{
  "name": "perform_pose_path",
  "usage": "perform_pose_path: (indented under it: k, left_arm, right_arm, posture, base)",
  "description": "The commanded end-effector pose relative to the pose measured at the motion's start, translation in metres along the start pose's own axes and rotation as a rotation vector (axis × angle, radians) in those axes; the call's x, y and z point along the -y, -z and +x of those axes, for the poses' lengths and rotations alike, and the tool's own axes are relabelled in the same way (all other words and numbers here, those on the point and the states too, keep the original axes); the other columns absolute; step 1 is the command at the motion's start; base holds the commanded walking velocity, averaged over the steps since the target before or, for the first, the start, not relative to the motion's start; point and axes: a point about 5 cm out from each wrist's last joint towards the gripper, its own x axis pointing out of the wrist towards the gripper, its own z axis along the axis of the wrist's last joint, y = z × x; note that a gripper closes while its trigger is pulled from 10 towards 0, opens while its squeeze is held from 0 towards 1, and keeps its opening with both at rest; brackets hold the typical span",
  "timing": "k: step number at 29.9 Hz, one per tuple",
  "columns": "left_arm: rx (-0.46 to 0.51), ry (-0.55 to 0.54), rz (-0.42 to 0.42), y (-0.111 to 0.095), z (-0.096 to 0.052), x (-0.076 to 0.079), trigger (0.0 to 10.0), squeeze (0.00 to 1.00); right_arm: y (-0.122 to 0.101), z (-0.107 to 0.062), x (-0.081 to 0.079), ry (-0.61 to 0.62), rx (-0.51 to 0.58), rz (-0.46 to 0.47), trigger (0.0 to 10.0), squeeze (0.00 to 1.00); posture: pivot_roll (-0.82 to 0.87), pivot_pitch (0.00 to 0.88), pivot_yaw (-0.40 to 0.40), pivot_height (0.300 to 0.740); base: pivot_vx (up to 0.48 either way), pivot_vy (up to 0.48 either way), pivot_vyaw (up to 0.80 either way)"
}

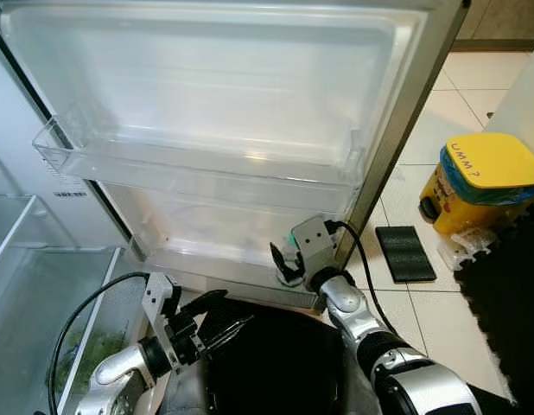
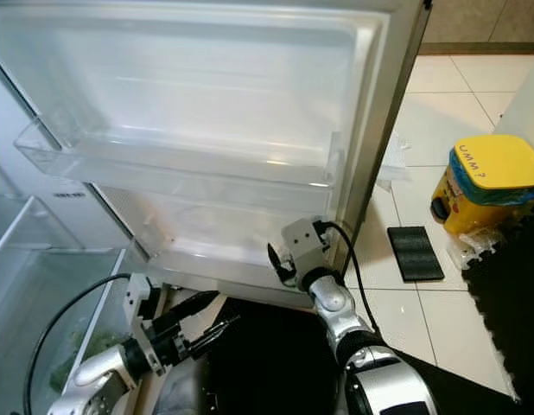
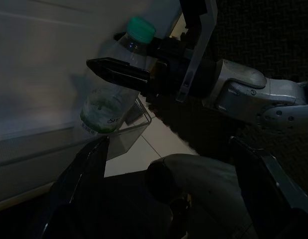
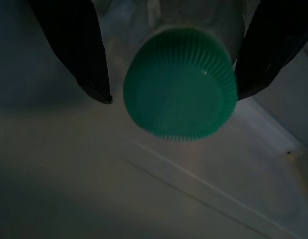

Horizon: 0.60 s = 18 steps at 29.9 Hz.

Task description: Restocking fridge

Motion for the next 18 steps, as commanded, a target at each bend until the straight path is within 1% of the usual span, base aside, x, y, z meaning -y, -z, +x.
perform_pose_path:
  k: [1, 2, 3, 4, 5, 6, 11, 12, 14, 15, 18]
  left_arm:
    - [-0.02, 0.007, -0.002, 0.0, -0.004, 0.0, 10.0, 0.0]
    - [-0.018, 0.012, -0.003, 0.001, -0.004, 0.0, 10.0, 0.0]
    - [-0.018, 0.012, -0.003, 0.001, -0.004, 0.0, 10.0, 0.0]
    - [-0.017, 0.02, -0.006, 0.001, -0.002, 0.0, 10.0, 0.0]
    - [-0.016, 0.023, -0.008, 0.001, -0.002, 0.0, 10.0, 0.0]
    - [-0.015, 0.028, -0.01, 0.001, -0.001, 0.0, 10.0, 0.0]
    - [-0.013, 0.045, -0.016, 0.001, 0.001, 0.0, 10.0, 0.0]
    - [-0.011, 0.05, -0.016, 0.001, 0.002, 0.0, 10.0, 0.0]
    - [-0.011, 0.055, -0.016, 0.0, 0.003, -0.001, 10.0, 0.0]
    - [-0.011, 0.057, -0.016, 0.0, 0.003, -0.001, 10.0, 0.0]
    - [-0.012, 0.064, -0.013, 0.0, 0.004, -0.002, 10.0, 0.0]
  right_arm:
    - [0.003, -0.003, 0.004, 0.013, -0.005, 0.018, 10.0, 0.51]
    - [0.003, -0.005, 0.007, 0.015, 0.008, 0.028, 10.0, 0.47]
    - [0.003, -0.005, 0.007, 0.015, 0.008, 0.028, 10.0, 0.47]
    - [0.004, -0.008, 0.009, 0.01, 0.024, 0.041, 10.0, 0.41]
    - [0.004, -0.009, 0.01, 0.007, 0.031, 0.046, 10.0, 0.41]
    - [0.004, -0.011, 0.011, 0.002, 0.045, 0.052, 10.0, 0.36]
    - [0.005, -0.017, 0.014, -0.028, 0.084, 0.072, 10.0, 0.34]
    - [0.004, -0.02, 0.015, -0.051, 0.107, 0.093, 10.0, 0.16]
    - [0.004, -0.022, 0.016, -0.064, 0.12, 0.105, 10.0, 0.16]
    - [0.005, -0.023, 0.016, -0.078, 0.127, 0.113, 10.0, 0.0]
    - [0.005, -0.028, 0.017, -0.119, 0.148, 0.129, 10.0, 0.0]
  posture:
    - [0.22, 0.247, 0.049, 0.546]
    - [0.21, 0.241, 0.047, 0.546]
    - [0.21, 0.241, 0.047, 0.546]
    - [0.2, 0.238, 0.046, 0.546]
    - [0.2, 0.238, 0.046, 0.546]
    - [0.19, 0.236, 0.044, 0.546]
    - [0.19, 0.229, 0.043, 0.546]
    - [0.18, 0.222, 0.044, 0.546]
    - [0.18, 0.216, 0.042, 0.546]
    - [0.17, 0.213, 0.041, 0.546]
    - [0.17, 0.208, 0.04, 0.546]
  base:
    - [0.0, 0.0, 0.0]
    - [0.0, 0.0, 0.0]
    - [0.0, 0.0, 0.0]
    - [0.0, 0.0, 0.0]
    - [0.0, 0.0, 0.0]
    - [0.0, 0.0, 0.0]
    - [0.0, 0.0, 0.0]
    - [0.0, 0.0, 0.0]
    - [0.0, 0.0, 0.0]
    - [0.0, 0.0, 0.0]
    - [0.0, 0.0, 0.0]
